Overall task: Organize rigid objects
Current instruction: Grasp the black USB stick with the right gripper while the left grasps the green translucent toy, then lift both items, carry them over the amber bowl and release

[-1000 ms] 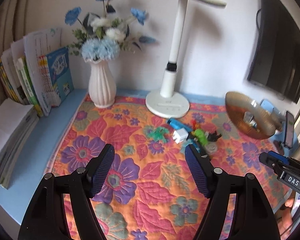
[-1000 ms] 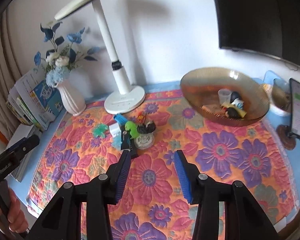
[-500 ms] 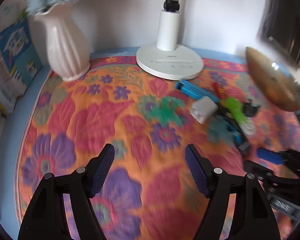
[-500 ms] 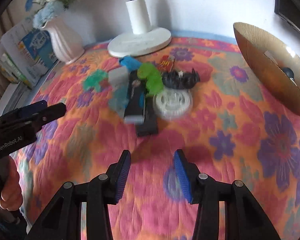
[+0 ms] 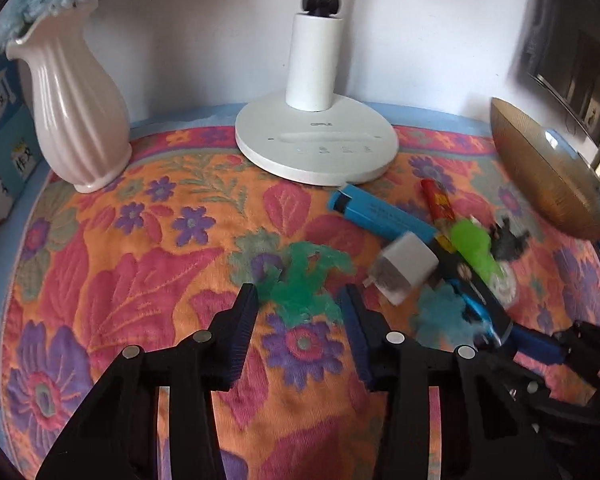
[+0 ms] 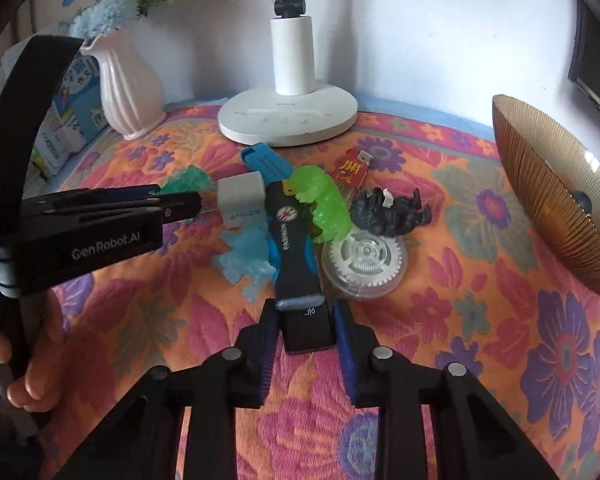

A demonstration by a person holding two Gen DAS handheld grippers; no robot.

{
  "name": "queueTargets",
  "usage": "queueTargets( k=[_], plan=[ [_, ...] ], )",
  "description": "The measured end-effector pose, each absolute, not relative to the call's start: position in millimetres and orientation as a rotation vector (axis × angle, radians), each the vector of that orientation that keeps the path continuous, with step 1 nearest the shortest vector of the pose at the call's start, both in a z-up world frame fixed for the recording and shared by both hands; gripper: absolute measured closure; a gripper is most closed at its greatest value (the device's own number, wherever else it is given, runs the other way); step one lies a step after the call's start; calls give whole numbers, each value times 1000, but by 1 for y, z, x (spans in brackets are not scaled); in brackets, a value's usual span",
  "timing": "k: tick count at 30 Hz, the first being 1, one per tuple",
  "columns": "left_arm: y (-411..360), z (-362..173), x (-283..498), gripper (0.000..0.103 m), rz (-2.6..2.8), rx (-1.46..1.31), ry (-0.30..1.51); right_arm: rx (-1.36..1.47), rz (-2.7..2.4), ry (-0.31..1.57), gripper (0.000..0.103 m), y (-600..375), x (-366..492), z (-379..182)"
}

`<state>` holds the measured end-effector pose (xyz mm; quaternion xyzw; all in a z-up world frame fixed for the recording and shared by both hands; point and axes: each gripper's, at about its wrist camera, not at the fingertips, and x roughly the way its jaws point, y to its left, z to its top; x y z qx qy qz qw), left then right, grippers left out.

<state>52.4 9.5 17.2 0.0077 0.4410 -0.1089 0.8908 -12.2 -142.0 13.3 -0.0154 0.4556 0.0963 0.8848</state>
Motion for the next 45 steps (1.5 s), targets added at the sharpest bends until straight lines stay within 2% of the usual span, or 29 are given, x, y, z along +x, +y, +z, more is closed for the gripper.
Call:
queueTargets(
  k=[13, 14, 17, 18, 25, 27, 29, 31, 32, 41, 45],
  plan=[
    [22, 17, -56, 62, -224, -39, 876, -79, 347, 981, 79, -179, -117, 14],
    [21, 17, -59, 62, -212, -25, 865, -74, 344, 981, 78, -181, -121, 13],
    [14, 15, -58, 62, -213, 18, 860, -26, 330, 987, 62, -180, -117, 12],
    [12, 15, -58, 62, -222, 22, 866, -29, 319, 982, 60, -178, -114, 12],
    [16, 14, -59, 62, -217, 15, 865, -79, 217, 940, 58, -165, -111, 10],
    [13, 14, -61, 62, -212, 28, 860, -95, 207, 926, 59, -163, -113, 10],
    [8, 14, -63, 63, -205, 49, 861, -147, 213, 909, 74, -154, -117, 11],
    [4, 14, -64, 65, -205, 73, 858, -185, 231, 900, 78, -143, -120, 13],
    [3, 15, -65, 71, -214, 73, 852, -186, 245, 898, 79, -141, -122, 14],
    [1, 32, -74, 71, -296, 28, 824, 97, 371, 862, 79, -188, -122, 43],
    [-11, 49, -75, 71, -316, 47, 792, 126, 314, 863, 79, -214, -118, 44]
  ],
)
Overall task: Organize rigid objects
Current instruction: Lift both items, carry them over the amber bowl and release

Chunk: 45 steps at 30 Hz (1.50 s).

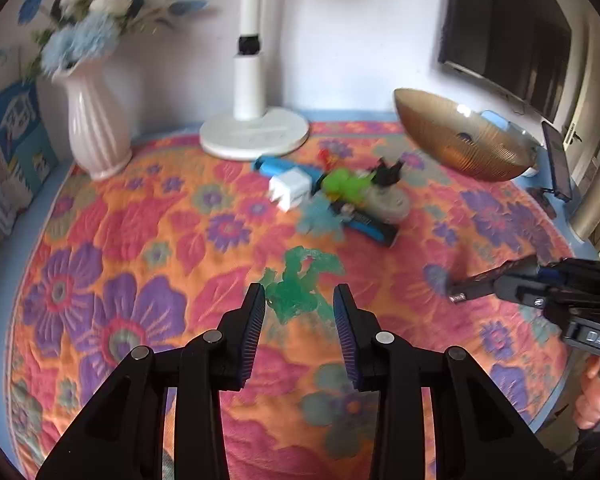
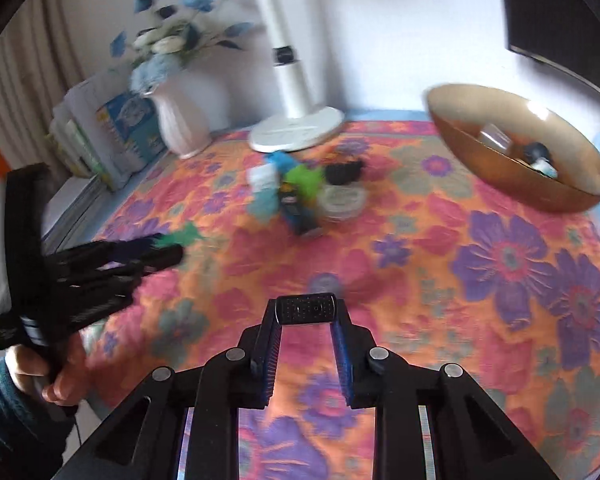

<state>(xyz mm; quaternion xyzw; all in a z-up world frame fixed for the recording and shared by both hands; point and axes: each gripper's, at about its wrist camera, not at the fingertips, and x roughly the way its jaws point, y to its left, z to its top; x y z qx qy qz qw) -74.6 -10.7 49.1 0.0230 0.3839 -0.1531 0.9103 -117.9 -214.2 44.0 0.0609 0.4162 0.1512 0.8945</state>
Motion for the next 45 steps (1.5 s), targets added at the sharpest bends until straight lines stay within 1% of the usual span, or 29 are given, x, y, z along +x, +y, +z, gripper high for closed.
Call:
queueTargets(
  k=[4, 10, 12, 15, 16, 19, 22, 25, 29, 33, 37, 43, 44, 45],
  plan=[
    [-28, 60, -73, 71, -347, 63, 770, 144, 319, 880, 79, -235, -119, 38],
    [-49, 51, -74, 71, -379, 55, 788, -7, 349, 979, 79, -238, -136, 12],
    [-56, 48, -73, 71, -379, 63, 795, 13, 354, 963, 75, -241, -137, 11],
    [-63, 50, -71, 71, -390, 67, 800, 35, 332, 968, 75, -240, -128, 9],
    [-65, 53, -71, 71, -396, 67, 796, 27, 316, 966, 75, -237, -126, 8],
    [-75, 70, -66, 71, -409, 77, 766, -78, 268, 945, 79, -216, -128, 11],
    [-88, 92, -57, 71, -422, 99, 732, -35, 309, 938, 79, -216, -126, 19],
    [-108, 119, -39, 71, -447, 114, 695, 51, 281, 902, 79, -250, -111, 42],
    [-153, 150, -2, 71, -483, 133, 650, 157, 150, 823, 79, -326, -89, 83],
    [-202, 149, 37, 71, -499, 149, 681, 216, 21, 788, 79, -391, -58, 112],
    [-240, 131, 64, 71, -511, 163, 724, 251, -41, 814, 79, -422, -25, 113],
    [-259, 121, 73, 70, -503, 181, 739, 257, -67, 860, 79, -431, 3, 100],
    [-260, 123, 72, 68, -516, 178, 734, 264, -65, 869, 79, -433, 6, 97],
    [-261, 126, 70, 62, -522, 178, 730, 269, -62, 869, 78, -434, 6, 96]
  ],
)
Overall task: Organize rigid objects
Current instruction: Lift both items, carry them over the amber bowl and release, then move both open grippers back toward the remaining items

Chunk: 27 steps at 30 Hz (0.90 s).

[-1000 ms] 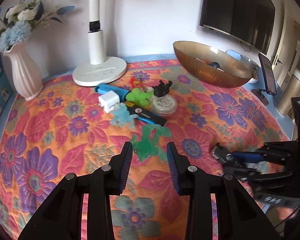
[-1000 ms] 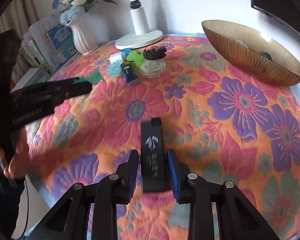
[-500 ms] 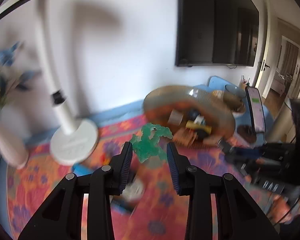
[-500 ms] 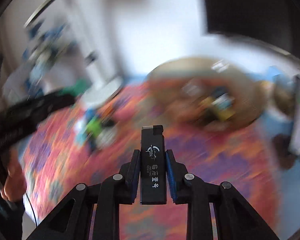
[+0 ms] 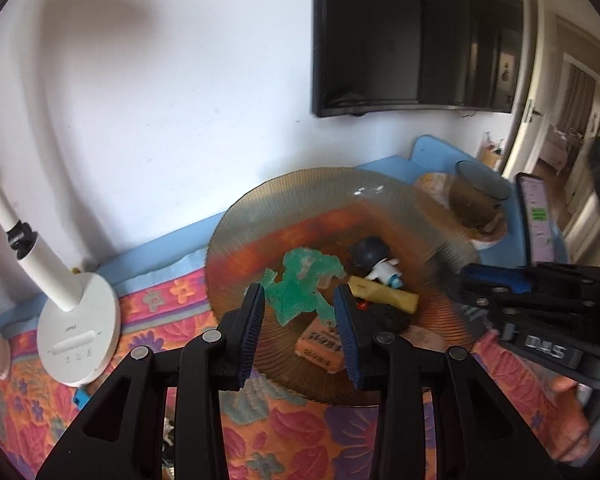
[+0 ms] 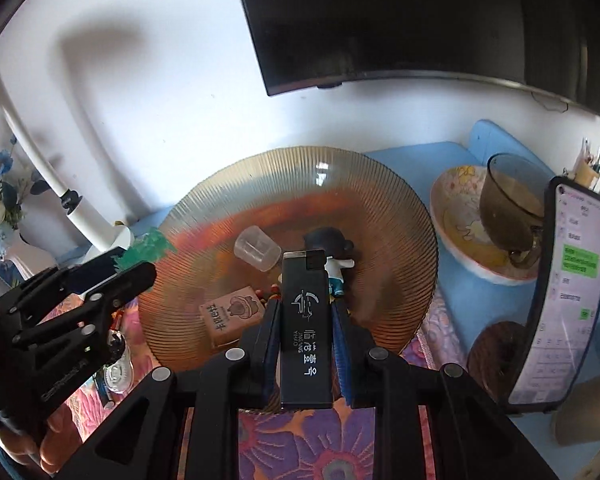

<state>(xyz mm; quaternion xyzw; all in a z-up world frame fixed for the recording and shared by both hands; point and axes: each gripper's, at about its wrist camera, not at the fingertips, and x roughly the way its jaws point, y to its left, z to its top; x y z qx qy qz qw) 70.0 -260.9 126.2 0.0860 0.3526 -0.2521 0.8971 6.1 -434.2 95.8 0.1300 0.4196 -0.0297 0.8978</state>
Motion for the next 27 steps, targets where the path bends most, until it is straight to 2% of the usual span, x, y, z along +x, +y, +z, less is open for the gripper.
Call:
queueTargets(
  k=[1, 2, 6, 10, 16, 20, 24, 26, 27],
  plan=[
    [-261, 129, 71, 42, -511, 182, 728, 282, -56, 870, 75, -437, 8, 94],
    [-257, 133, 67, 28, -493, 182, 711, 299, -62, 877, 72, -441, 10, 92],
    [-234, 151, 57, 28, -510, 138, 690, 337, -59, 866, 71, -444, -2, 100],
    [-198, 176, 42, 28, -483, 73, 658, 323, -43, 830, 55, -426, -21, 117],
    [-138, 222, 6, 28, -422, 15, 581, 274, 33, 781, 53, -374, -45, 154],
    [-95, 237, -39, 28, -354, 17, 507, 270, 104, 743, 43, -338, -64, 176],
    [-44, 232, -74, 20, -281, 1, 488, 219, 182, 736, 43, -292, -75, 182],
    [-16, 224, -85, 17, -239, -48, 483, 183, 200, 743, 36, -267, -79, 177],
    [-4, 217, -89, 17, -214, -72, 484, 166, 199, 748, 20, -257, -81, 173]
  ],
)
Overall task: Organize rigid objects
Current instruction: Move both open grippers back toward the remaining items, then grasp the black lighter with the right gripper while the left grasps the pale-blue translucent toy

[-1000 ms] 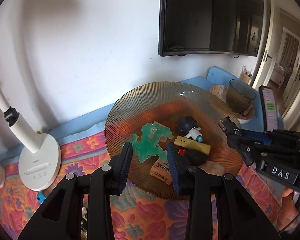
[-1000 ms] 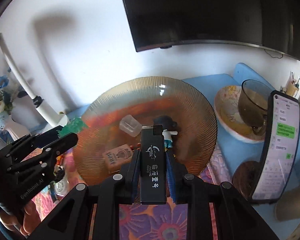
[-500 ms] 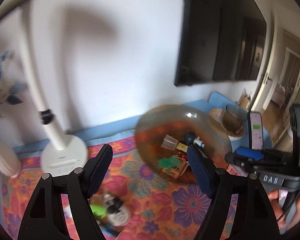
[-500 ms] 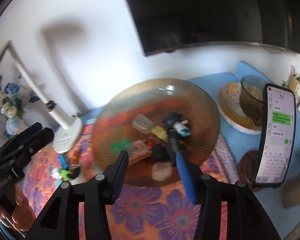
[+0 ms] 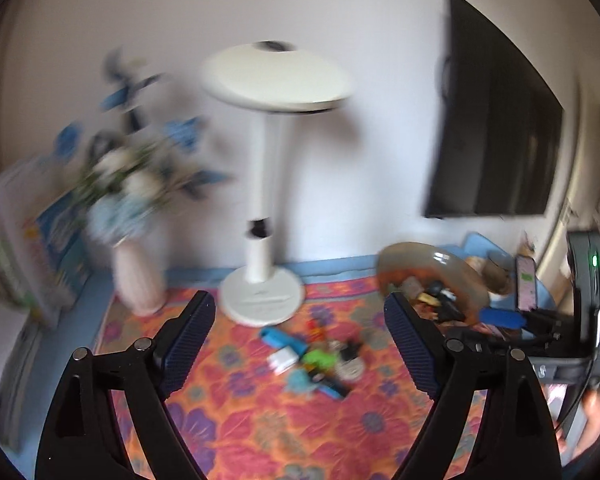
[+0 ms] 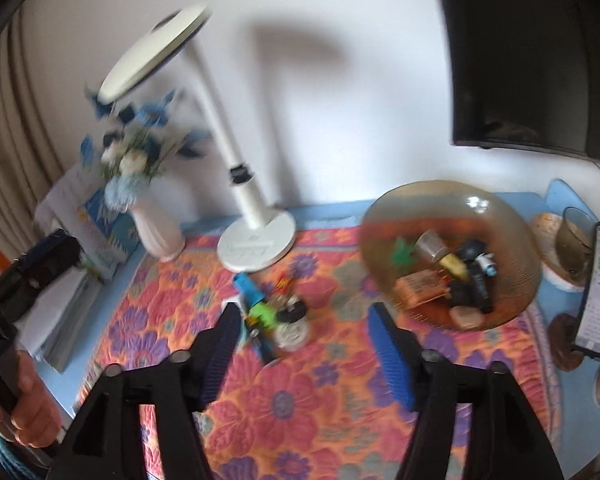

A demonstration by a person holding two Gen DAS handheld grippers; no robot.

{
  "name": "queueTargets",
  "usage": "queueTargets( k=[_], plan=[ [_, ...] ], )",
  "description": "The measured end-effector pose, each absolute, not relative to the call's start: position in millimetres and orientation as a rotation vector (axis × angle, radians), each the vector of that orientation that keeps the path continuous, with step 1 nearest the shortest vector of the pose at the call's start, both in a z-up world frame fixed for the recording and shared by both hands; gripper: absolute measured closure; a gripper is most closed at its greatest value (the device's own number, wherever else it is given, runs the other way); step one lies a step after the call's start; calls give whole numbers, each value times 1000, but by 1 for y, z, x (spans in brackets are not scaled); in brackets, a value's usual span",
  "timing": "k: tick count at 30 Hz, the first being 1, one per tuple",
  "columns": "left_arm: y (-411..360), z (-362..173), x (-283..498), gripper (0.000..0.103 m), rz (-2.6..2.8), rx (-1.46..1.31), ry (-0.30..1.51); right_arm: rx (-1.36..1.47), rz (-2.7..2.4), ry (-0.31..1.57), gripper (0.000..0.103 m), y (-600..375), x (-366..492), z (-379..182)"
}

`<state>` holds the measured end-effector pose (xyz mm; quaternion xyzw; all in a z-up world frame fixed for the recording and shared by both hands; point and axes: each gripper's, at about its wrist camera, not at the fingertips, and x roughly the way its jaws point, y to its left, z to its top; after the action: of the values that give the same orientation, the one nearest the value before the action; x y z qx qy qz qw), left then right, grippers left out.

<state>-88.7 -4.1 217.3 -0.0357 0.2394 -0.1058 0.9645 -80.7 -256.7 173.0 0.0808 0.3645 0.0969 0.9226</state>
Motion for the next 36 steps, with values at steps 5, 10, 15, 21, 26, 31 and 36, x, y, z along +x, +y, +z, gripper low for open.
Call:
queueTargets(
  k=[5, 10, 15, 21, 26, 31, 36],
  plan=[
    [28, 136, -86, 5, -38, -69, 582, 87, 158, 692, 7, -216, -91, 128],
    [23, 54, -76, 5, -12, -5, 679, 93, 95, 764, 7, -202, -79, 60],
    [21, 38, -72, 5, -36, 2, 723, 93, 66, 822, 7, -206, -67, 21],
    [27, 31, -67, 5, -81, -54, 769, 125, 34, 911, 7, -216, -56, 4],
    [26, 28, -53, 8, -133, -80, 860, 105, 69, 895, 7, -213, -60, 10],
    [3, 51, -35, 8, -304, -27, 892, -21, 154, 1075, 15, -187, -42, 5],
    [-20, 52, 3, 20, -371, -34, 926, -124, 207, 1043, 38, -165, -27, 11]
  ],
)
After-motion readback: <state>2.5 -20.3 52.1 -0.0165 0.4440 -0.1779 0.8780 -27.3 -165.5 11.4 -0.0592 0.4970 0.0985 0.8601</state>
